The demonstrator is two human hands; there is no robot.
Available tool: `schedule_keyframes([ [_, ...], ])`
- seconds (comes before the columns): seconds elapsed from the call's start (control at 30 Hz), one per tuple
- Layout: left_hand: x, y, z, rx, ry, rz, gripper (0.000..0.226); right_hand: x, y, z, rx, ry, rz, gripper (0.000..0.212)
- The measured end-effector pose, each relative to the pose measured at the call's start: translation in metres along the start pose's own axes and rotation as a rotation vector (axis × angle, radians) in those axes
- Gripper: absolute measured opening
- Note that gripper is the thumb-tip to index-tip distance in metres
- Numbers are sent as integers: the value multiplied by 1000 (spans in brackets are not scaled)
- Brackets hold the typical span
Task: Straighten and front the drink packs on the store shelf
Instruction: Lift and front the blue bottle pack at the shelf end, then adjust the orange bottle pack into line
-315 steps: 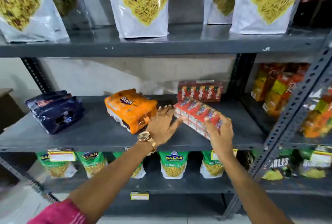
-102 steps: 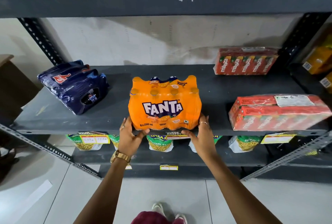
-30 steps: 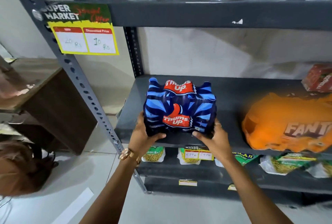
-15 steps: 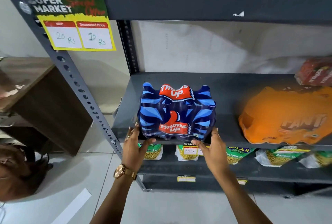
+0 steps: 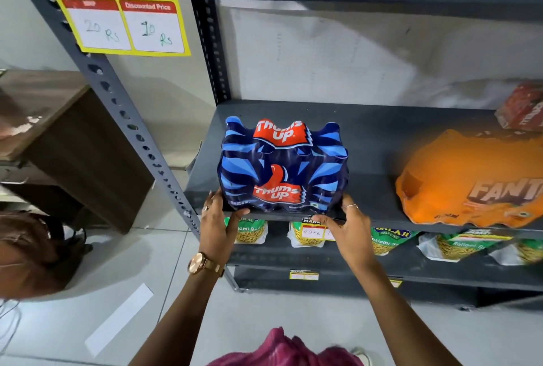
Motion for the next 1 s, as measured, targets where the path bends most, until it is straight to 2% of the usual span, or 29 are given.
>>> schedule_keyframes([
  [0.23,4,1,1,28,-51,-25,51,-1,2,0,-23,-3,6,55],
  [0.3,11,1,-2,45,-66,-89,68,-4,0,0,-68,-13,12,62],
  [0.37,23,-2,-12,140,-80,-124,95,-8,-12,-6,-76,-70,80,75],
  [0.4,35,-4,-21,187,-34,-101,101,-9,-25,-10,-18,-99,119,79],
  [0.47,78,5,-50,164,197,-87,102,0,-72,-15,272,-185,175,69],
  [0.57,157,55,-102,-99,623,-142,91,43,-159,-16,777,-255,217,59],
  [0.6,178,82,-115,-204,675,-160,90,63,-187,-10,871,-222,227,62],
  [0.63,193,106,-120,-278,654,-167,92,82,-207,-2,909,-159,232,69],
  [0.7,212,149,-120,-336,400,-175,99,120,-237,19,782,6,221,91],
  [0.77,215,188,-114,-366,192,-145,104,149,-252,43,482,81,228,107],
  [0.83,217,216,-112,-380,134,-95,98,165,-258,65,182,64,179,99],
  [0.87,216,224,-111,-360,113,-85,91,172,-258,75,91,53,124,91],
  [0.93,215,233,-109,-275,90,-47,78,184,-259,94,1,35,50,76],
  [1.0,222,237,-107,-230,75,18,76,188,-260,111,-60,-24,23,66],
])
Point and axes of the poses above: each hand's wrist, its own z-axis towards the middle knuckle, its own y-axis out of the palm, x = y × z, the point moved 4 cm from there along z, towards the middle knuckle, and after that the axes turned 10 degrees about x, right-handed, at the moved point
